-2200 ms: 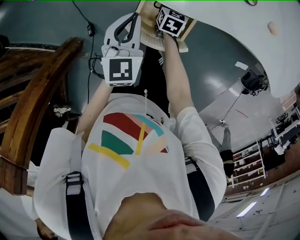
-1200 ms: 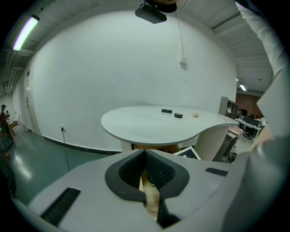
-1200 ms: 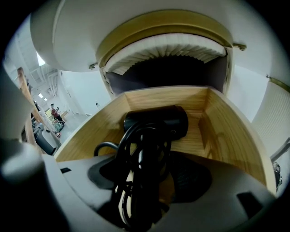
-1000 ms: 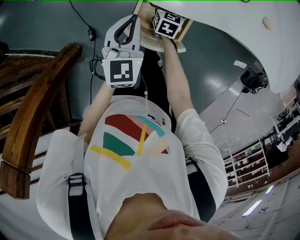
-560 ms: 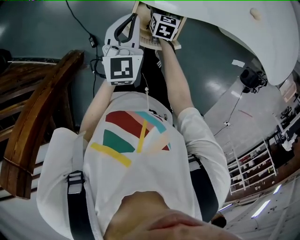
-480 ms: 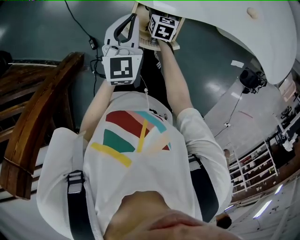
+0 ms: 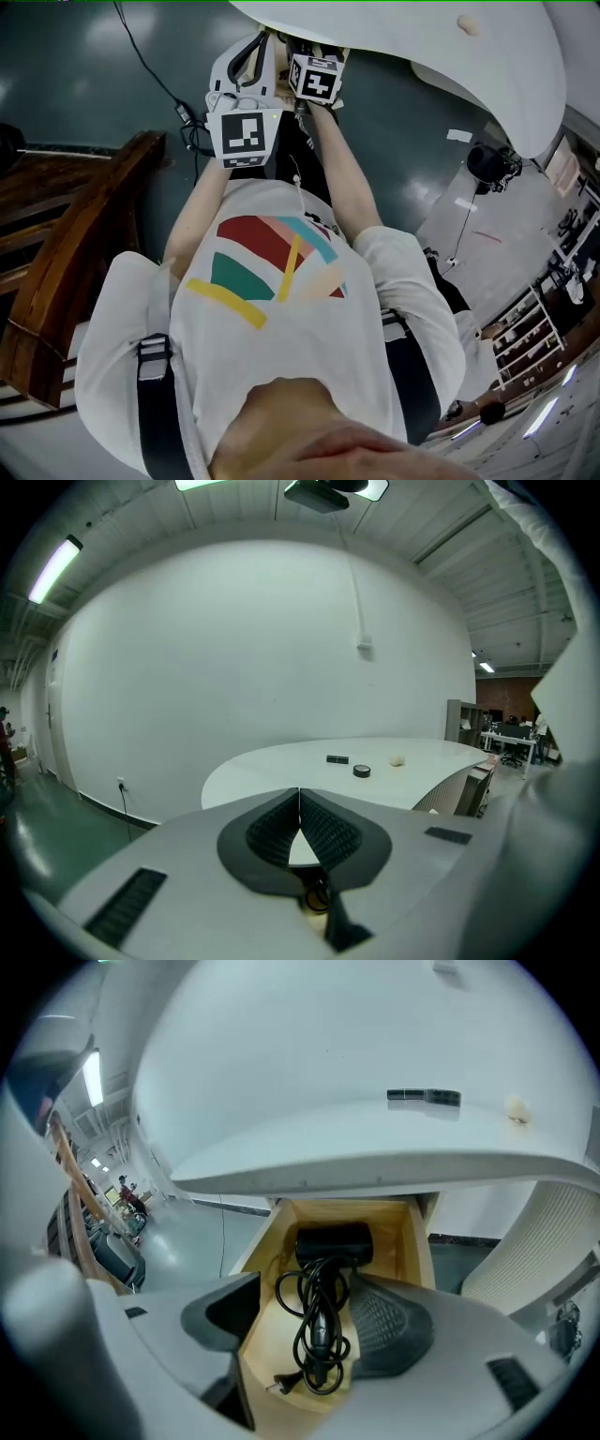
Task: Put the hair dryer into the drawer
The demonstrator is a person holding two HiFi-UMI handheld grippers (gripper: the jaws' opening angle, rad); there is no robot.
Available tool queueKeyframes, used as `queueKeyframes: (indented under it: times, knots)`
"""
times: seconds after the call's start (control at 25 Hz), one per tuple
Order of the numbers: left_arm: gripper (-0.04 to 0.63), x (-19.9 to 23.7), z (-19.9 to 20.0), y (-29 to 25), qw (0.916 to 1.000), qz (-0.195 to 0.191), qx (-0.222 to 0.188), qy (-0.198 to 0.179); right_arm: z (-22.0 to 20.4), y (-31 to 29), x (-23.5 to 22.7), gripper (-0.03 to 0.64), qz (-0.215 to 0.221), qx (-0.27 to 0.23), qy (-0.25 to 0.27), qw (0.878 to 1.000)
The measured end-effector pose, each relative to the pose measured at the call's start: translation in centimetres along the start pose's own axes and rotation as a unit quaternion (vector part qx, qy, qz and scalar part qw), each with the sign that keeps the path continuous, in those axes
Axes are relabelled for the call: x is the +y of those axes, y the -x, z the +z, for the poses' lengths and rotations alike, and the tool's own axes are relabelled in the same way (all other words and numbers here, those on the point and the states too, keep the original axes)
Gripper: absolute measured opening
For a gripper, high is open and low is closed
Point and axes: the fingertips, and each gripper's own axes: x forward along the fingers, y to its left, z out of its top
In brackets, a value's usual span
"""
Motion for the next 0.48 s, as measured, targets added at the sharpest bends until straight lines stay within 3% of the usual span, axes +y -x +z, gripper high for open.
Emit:
queueKeyframes:
  times: [0.28,0.48]
  knots:
    - [0.016,0.2,1.3,-0.2,0.9998,0.003,-0.021,0.001,-1.2,2.6,1.0,0.301,-0.007,0.001,0.005,1.000]
    - [0.017,-0.2,1.9,-0.5,0.9996,-0.001,-0.027,-0.001,0.4,5.9,1.6,0.301,0.000,-0.040,0.013,0.999]
